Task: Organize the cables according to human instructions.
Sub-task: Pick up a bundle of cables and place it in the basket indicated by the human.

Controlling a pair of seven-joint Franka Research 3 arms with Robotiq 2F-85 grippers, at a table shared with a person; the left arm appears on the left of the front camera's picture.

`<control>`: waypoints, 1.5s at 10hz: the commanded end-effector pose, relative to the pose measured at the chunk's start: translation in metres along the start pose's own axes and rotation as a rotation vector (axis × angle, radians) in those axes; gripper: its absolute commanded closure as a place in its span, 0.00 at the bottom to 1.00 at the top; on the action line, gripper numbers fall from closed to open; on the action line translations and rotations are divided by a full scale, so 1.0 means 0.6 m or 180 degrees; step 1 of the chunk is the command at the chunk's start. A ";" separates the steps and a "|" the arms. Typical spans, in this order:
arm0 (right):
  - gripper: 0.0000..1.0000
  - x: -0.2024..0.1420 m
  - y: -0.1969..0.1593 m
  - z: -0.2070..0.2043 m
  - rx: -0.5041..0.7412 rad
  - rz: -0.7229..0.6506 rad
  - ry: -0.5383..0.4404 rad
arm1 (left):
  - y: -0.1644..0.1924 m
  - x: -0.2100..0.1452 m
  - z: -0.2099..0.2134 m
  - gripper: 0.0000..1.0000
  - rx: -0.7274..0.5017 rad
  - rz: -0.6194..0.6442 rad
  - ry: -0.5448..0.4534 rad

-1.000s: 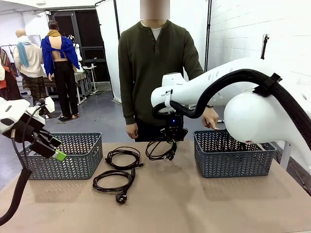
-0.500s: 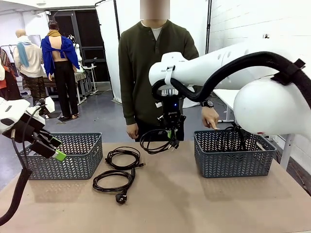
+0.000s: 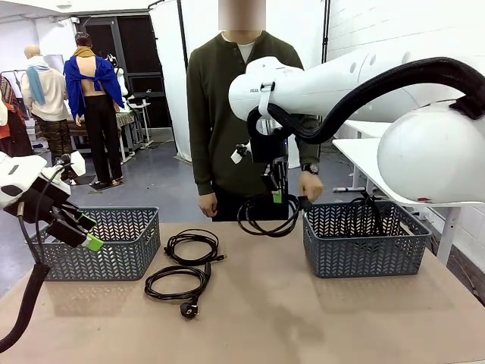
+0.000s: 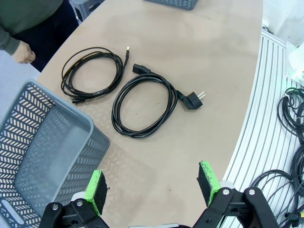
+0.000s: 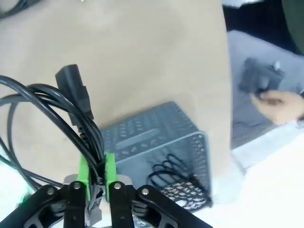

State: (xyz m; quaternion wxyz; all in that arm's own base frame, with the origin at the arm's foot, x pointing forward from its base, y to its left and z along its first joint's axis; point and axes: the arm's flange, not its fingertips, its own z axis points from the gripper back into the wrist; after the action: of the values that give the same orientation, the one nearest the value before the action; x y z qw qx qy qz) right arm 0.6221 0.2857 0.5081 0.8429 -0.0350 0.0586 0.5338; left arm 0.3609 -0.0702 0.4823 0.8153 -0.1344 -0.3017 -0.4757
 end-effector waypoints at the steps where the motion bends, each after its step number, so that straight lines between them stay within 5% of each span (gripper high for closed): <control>1: 1.00 -0.029 0.008 -0.008 -0.0093 0.0240 -0.0113 | 0.006 -0.004 -0.001 0.00 -0.0046 -0.0052 -0.0041; 3: 1.00 -0.041 0.027 -0.018 -0.0007 0.0005 -0.0211 | 0.006 -0.004 -0.001 0.00 -0.0046 -0.0052 -0.0041; 9: 1.00 -0.015 0.002 -0.006 -0.0051 0.0187 -0.0078 | 0.006 -0.004 -0.001 0.00 -0.0046 -0.0052 -0.0041; 15: 1.00 -0.163 -0.046 0.033 -0.0303 0.0339 -0.0269 | 0.006 -0.004 -0.001 0.00 -0.0046 -0.0052 -0.0041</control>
State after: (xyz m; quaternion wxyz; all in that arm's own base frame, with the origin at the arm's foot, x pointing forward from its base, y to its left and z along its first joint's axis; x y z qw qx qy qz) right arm 0.6233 0.2025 0.5453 0.8222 -0.0476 0.0207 0.5668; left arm 0.3609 -0.0701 0.4824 0.8153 -0.1343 -0.3017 -0.4756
